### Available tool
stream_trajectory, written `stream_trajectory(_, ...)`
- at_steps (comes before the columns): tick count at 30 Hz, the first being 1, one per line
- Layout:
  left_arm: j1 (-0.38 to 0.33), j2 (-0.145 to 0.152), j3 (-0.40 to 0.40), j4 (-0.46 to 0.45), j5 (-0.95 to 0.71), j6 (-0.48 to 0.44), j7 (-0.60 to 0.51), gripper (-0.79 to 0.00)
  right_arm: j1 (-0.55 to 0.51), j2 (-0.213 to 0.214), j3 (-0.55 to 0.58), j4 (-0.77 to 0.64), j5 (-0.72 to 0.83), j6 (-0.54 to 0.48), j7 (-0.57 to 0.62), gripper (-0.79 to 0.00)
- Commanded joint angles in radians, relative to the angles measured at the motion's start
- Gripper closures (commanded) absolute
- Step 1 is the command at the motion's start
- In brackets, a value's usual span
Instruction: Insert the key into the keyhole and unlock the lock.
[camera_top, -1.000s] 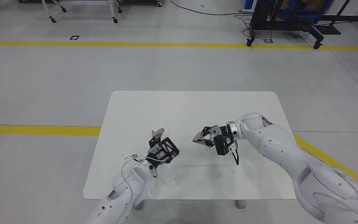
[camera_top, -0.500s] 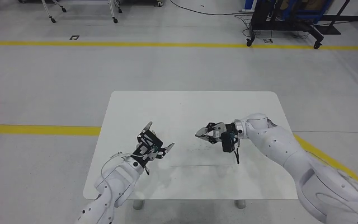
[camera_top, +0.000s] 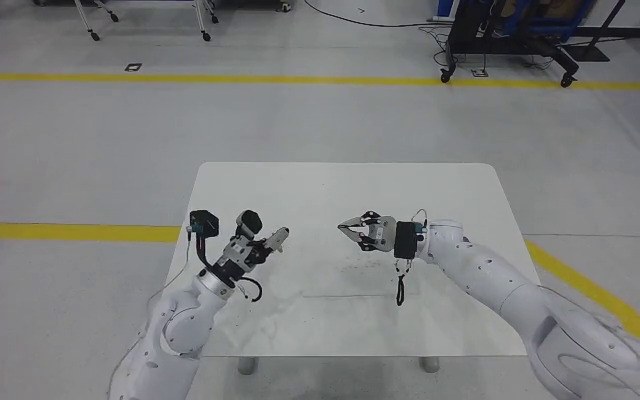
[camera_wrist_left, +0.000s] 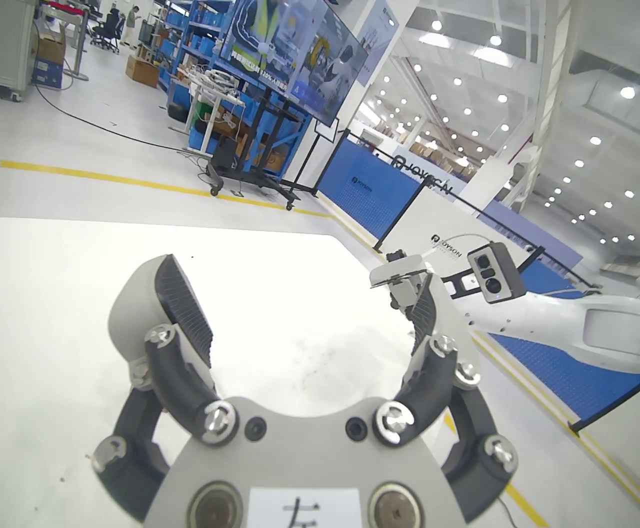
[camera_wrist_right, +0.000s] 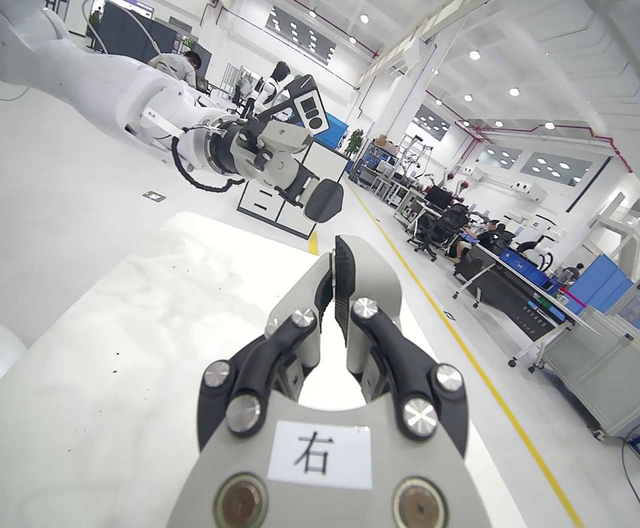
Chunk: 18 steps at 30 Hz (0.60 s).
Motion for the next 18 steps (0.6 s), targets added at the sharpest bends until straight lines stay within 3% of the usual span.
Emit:
stream_trajectory(1,0.003,-0.005,0.016,0.001,-0.158,-0.029,0.001,-0.785,0.0,0.0,0.0,0.0,0.0,0.0,0.0,0.0)
stream_trajectory(4,-0.02,-0.006,0.026,0.041,-0.418,-0.078,-0.094,-0.785,-0.034,-0.001,0.019,-0.033,0.073,0.004,-0.004,0.0)
stream_trajectory(6,-0.044,-0.006,0.04,0.081,-0.648,-0.099,-0.205,-0.785,-0.068,-0.002,0.029,-0.082,0.204,-0.026,0.026,0.0)
stream_trajectory(9,-0.092,-0.003,0.058,0.153,-0.949,-0.08,-0.411,-0.785,-0.093,0.001,0.033,-0.138,0.411,-0.139,0.139,0.0)
stream_trajectory(12,-0.141,-0.002,0.08,0.222,-1.114,-0.071,-0.602,-0.785,-0.104,0.003,0.048,-0.174,0.587,-0.278,0.278,0.0)
stream_trajectory(13,-0.155,-0.002,0.088,0.241,-1.165,-0.069,-0.651,-0.763,-0.113,0.002,0.056,-0.181,0.645,-0.33,0.329,0.0)
stream_trajectory(15,-0.179,-0.003,0.095,0.277,-1.219,-0.078,-0.72,-0.579,-0.12,-0.002,0.084,-0.166,0.761,-0.444,0.444,0.0)
stream_trajectory(16,-0.19,-0.003,0.098,0.292,-1.224,-0.087,-0.739,-0.545,-0.128,-0.006,0.095,-0.152,0.812,-0.495,0.495,0.0)
stream_trajectory(18,-0.205,-0.005,0.107,0.312,-1.223,-0.105,-0.75,-0.48,-0.13,-0.016,0.074,-0.133,0.836,-0.495,0.495,0.0)
